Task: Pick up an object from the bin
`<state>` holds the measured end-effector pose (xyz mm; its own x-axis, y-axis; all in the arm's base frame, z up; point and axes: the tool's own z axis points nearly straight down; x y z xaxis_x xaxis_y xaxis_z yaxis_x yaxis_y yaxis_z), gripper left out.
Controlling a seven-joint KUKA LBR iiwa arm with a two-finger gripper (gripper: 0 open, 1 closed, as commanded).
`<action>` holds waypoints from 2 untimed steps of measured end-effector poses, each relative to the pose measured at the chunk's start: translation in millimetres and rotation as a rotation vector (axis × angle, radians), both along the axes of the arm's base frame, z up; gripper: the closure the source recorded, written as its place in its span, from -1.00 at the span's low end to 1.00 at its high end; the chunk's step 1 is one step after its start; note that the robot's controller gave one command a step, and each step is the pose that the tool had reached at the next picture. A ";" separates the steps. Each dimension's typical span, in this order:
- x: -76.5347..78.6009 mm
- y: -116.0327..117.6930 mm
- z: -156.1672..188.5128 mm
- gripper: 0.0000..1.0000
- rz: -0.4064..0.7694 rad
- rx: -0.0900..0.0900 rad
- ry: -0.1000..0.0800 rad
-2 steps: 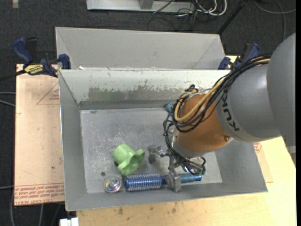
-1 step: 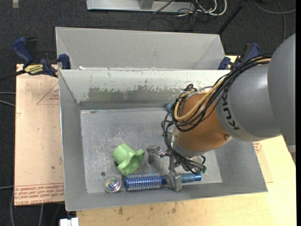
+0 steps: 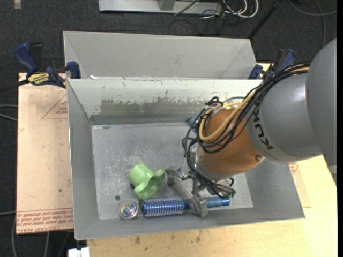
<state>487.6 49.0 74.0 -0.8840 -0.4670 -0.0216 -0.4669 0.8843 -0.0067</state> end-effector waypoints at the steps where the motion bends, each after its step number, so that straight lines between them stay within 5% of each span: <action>1: 2.0 -2.5 -0.9 -1.00 -0.048 0.001 0.008; 2: -0.1 0.4 -0.3 -1.00 0.064 0.000 0.002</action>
Offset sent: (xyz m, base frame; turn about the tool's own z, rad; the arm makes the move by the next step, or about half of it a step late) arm -0.0025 -0.0043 -0.0040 0.0489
